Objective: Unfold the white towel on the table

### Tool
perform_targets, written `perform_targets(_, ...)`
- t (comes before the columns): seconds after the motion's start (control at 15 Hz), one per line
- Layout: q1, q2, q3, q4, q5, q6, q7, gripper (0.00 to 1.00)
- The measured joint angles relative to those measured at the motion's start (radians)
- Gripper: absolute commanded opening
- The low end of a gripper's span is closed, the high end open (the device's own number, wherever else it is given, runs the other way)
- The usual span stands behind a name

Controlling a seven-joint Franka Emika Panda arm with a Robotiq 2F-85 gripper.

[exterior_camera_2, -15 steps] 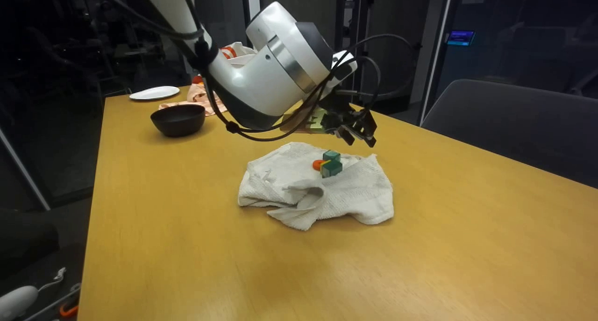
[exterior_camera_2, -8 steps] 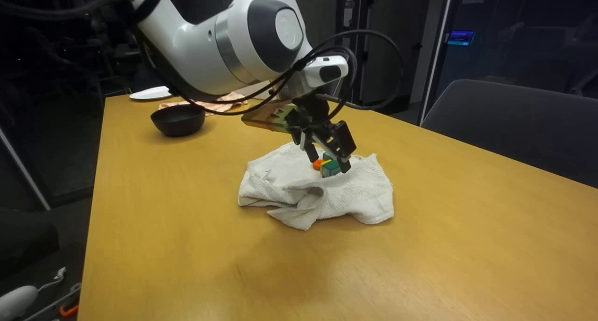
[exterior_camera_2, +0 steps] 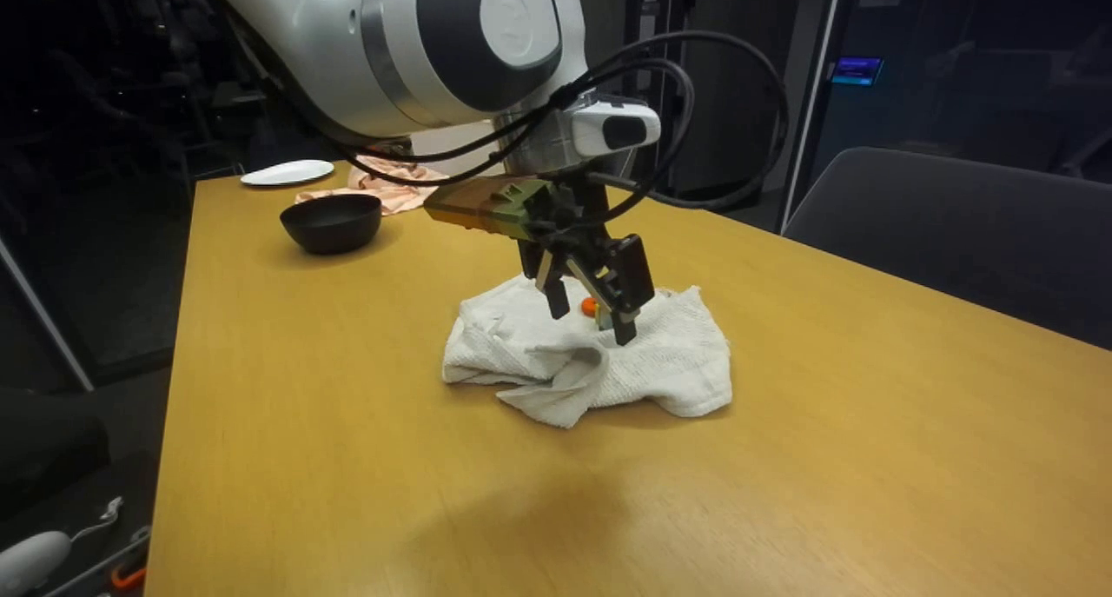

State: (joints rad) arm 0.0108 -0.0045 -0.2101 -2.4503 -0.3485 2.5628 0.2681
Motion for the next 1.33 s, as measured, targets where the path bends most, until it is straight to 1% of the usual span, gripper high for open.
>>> perform_targets(0.07, -0.003, -0.011, 0.018, -0.006, 0.025, -0.027, -0.015, 1.0)
perform_targets(0.2, -0.01, -0.042, 0.045, -0.02, 0.024, -0.025, -0.038, 1.0)
perform_targets(0.33, -0.017, -0.079, 0.062, -0.037, 0.029, -0.027, -0.096, 1.0)
perform_targets(0.53, -0.02, -0.11, 0.084, -0.063, 0.131, -0.092, -0.171, 1.0)
perform_targets(0.73, -0.015, -0.128, 0.12, -0.076, 0.24, -0.2, -0.188, 1.0)
perform_targets(0.8, -0.012, -0.134, 0.132, -0.08, 0.268, -0.216, -0.191, 1.0)
perform_targets(1.0, 0.0, -0.14, 0.164, -0.1, 0.3, -0.191, -0.219, 1.0)
perform_targets(1.33, 0.009, -0.107, 0.194, -0.147, 0.3, -0.062, -0.227, 1.0)
